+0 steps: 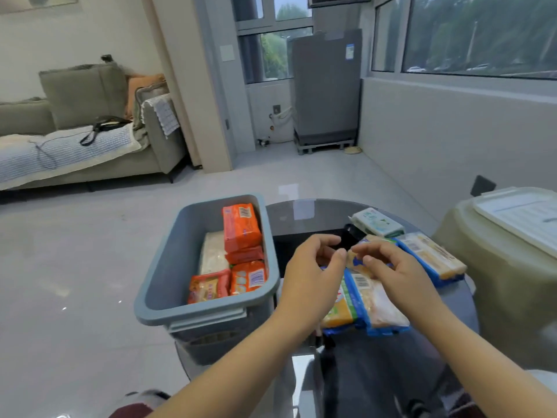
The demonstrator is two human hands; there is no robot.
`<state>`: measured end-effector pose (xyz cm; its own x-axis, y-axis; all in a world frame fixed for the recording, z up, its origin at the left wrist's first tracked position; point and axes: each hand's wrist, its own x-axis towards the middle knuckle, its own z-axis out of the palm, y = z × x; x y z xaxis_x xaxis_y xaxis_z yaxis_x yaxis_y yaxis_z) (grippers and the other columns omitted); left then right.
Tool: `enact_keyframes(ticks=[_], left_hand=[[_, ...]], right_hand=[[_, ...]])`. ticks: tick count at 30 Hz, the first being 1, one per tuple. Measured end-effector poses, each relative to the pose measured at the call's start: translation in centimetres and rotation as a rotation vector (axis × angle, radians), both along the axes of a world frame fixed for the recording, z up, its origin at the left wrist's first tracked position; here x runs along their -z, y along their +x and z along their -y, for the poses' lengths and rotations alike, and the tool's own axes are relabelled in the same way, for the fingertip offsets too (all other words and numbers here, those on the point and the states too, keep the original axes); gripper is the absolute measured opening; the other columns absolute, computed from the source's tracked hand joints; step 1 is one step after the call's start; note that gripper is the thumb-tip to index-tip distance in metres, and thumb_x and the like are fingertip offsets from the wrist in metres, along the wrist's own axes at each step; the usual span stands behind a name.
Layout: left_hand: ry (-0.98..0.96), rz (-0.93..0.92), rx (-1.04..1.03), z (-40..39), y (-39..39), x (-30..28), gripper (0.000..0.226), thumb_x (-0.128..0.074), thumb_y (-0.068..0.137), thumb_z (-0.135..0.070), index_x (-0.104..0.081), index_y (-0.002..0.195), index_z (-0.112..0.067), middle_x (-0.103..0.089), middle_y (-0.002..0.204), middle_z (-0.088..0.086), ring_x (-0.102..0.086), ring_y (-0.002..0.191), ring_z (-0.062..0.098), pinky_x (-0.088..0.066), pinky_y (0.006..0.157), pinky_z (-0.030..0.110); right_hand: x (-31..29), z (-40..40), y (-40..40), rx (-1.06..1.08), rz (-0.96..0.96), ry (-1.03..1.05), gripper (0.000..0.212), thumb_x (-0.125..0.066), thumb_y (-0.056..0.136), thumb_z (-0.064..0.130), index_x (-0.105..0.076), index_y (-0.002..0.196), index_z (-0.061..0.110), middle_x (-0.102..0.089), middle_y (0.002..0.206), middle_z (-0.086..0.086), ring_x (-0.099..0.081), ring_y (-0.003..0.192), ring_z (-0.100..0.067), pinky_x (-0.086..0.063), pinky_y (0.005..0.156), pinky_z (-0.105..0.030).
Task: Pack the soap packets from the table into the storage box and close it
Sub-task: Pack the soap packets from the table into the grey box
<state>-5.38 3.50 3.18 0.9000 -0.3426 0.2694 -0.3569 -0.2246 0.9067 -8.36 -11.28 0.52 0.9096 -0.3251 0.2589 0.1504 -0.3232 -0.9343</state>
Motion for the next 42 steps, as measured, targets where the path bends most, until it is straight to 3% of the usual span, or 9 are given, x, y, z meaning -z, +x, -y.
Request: enact_keyframes(ticks=[6,10,18,23,27,32,36,39,42], left_hand=[[0.037,-0.139,-0.036,2.7,0.7,4.1,0.021,-0.057,0.089,-0.019,-0.056,0.086,-0.039,-0.062,0.093,-0.007,-0.057,0.078,-0.005,-0.042,0.062,0.004],[0.078,-0.168,-0.052,3.7,1.7,6.4,0.014,-0.057,0.088,-0.02,-0.059,0.094,-0.034,-0.063,0.093,-0.011,-0.059,0.084,-0.003,-0.045,0.065,0.007],[0.146,-0.155,-0.086,6.3,4.8,8.0,0.034,-0.055,0.091,-0.031,-0.053,0.124,-0.024,-0.048,0.12,-0.011,-0.051,0.113,0.007,-0.044,0.1,0.031],[0.176,-0.21,-0.065,8.5,6.9,7.8,0.044,-0.049,0.094,-0.031,-0.047,0.135,-0.019,-0.053,0.135,-0.003,-0.051,0.119,0.009,-0.042,0.103,0.032],[0.314,-0.284,-0.038,9.6,8.1,7.6,0.038,-0.043,0.094,-0.04,-0.058,0.123,-0.021,-0.064,0.119,-0.001,-0.056,0.112,0.018,-0.041,0.103,0.043],[0.285,-0.278,-0.067,9.7,7.8,7.1,0.031,-0.049,0.091,-0.041,-0.066,0.109,-0.022,-0.069,0.102,-0.005,-0.062,0.1,0.017,-0.043,0.098,0.045],[0.186,-0.261,-0.096,8.5,6.1,6.8,0.027,-0.058,0.087,-0.038,-0.068,0.107,-0.022,-0.071,0.094,-0.01,-0.065,0.089,0.006,-0.054,0.082,0.032],[0.063,-0.263,-0.101,7.2,4.5,6.8,0.018,-0.064,0.085,-0.034,-0.069,0.098,-0.023,-0.072,0.089,-0.009,-0.068,0.083,0.004,-0.056,0.072,0.022],[-0.063,-0.286,-0.138,5.9,3.0,6.6,0.011,-0.067,0.083,-0.027,-0.07,0.093,-0.021,-0.073,0.084,-0.007,-0.068,0.076,0.0,-0.05,0.059,0.011]], right_hand=[[3.2,2.9,-0.8,0.1,-0.152,-0.013,0.021,-0.052,0.088,0.005,-0.066,0.091,0.021,-0.066,0.092,0.007,-0.06,0.085,-0.003,-0.042,0.064,-0.013],[4.9,4.0,-0.8,0.172,-0.24,-0.03,0.019,-0.054,0.086,0.008,-0.064,0.092,0.024,-0.065,0.093,0.008,-0.06,0.085,-0.004,-0.043,0.063,-0.017],[5.7,4.5,1.0,0.284,-0.27,0.086,0.027,-0.058,0.086,0.019,-0.056,0.112,0.024,-0.06,0.101,0.011,-0.055,0.083,0.003,-0.041,0.059,-0.016],[5.7,4.5,2.5,0.272,-0.38,0.208,0.046,-0.052,0.089,0.026,-0.045,0.134,0.019,-0.055,0.129,0.0,-0.056,0.11,-0.019,-0.049,0.091,-0.043],[5.5,5.0,3.3,0.22,-0.396,0.246,0.011,-0.049,0.092,0.027,-0.057,0.098,0.032,-0.062,0.084,0.017,-0.055,0.076,0.003,-0.042,0.059,-0.02],[5.4,5.0,3.2,0.255,-0.322,0.34,0.027,-0.055,0.089,0.032,-0.06,0.063,0.039,-0.063,0.054,0.022,-0.058,0.053,0.009,-0.041,0.045,-0.012],[5.3,4.9,2.3,0.231,-0.264,0.433,0.016,-0.06,0.086,0.03,-0.066,0.071,0.034,-0.065,0.053,0.027,-0.057,0.05,0.017,-0.036,0.034,-0.003],[5.2,4.8,1.2,0.21,-0.259,0.446,0.011,-0.063,0.083,0.03,-0.073,0.084,0.029,-0.074,0.075,0.015,-0.066,0.066,0.006,-0.046,0.049,-0.011],[5.0,4.2,0.1,0.176,-0.243,0.408,0.017,-0.066,0.08,0.026,-0.072,0.067,0.034,-0.073,0.074,0.018,-0.064,0.065,0.008,-0.044,0.058,-0.017]])
